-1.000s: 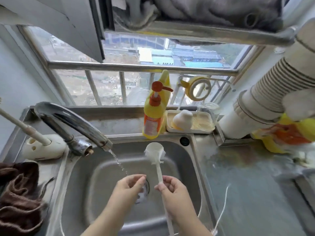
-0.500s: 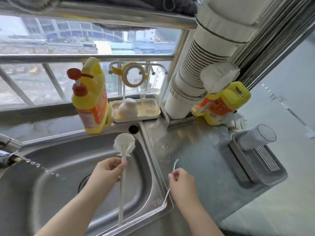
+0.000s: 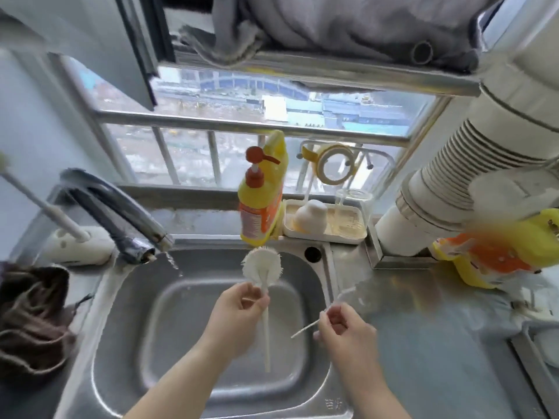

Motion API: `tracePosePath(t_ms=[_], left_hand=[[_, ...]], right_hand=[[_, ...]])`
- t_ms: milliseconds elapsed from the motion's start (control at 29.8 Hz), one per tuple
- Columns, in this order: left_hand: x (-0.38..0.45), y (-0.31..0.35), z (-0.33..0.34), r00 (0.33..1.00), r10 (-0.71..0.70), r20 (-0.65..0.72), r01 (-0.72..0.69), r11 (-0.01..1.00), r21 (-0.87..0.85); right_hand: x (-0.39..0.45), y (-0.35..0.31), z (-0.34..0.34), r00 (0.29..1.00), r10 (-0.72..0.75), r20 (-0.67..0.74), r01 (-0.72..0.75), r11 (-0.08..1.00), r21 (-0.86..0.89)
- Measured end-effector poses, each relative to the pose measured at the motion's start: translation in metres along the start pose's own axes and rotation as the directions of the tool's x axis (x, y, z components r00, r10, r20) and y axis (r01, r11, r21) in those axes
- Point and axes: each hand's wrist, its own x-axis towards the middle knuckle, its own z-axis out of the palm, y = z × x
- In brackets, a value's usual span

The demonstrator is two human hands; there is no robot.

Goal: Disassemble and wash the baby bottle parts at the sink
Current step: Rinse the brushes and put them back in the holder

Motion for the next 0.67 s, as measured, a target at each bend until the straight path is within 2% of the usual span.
tracePosePath(t_ms=[67,134,269,403,504,571,672], left_hand=[[-0.007,-0.001,-0.027,0.997,0.02,-0.074,-0.018,0.999,0.038],[-0.014,-0.006,-0.06,0.982,0.029,-0.186,-0.015,0.997,0.077],[-0.026,-0.009,-0.135,0.918,0.039,-0.394,0.0,0.995,0.098],[-0.03,0.011,-0.21,0.86,0.123,-0.495,-0.095,0.992,0.081],[-0.025,0.037,-0.265,0.831,0.232,-0.506,-0.14,0.967,0.213],[-0.013,0.051,-0.299,0.8,0.274,-0.533,-0.172,0.957,0.234],[0.009,0.064,-0.334,0.778,0.29,-0.557,-0.238,0.957,0.166]], right_hand=[[0.001,-0.017,0.025,0.986,-0.077,0.15,0.091,0.992,-0.088],[0.0,-0.03,0.056,0.946,-0.076,0.316,0.142,0.971,-0.193],[-0.012,-0.071,0.12,0.868,-0.231,0.44,0.273,0.961,-0.035],[-0.026,-0.137,0.175,0.809,-0.378,0.45,0.352,0.925,0.144],[-0.032,-0.192,0.209,0.795,-0.457,0.398,0.386,0.888,0.249],[-0.032,-0.223,0.231,0.804,-0.461,0.374,0.361,0.88,0.309],[-0.03,-0.252,0.259,0.841,-0.421,0.34,0.296,0.884,0.362]])
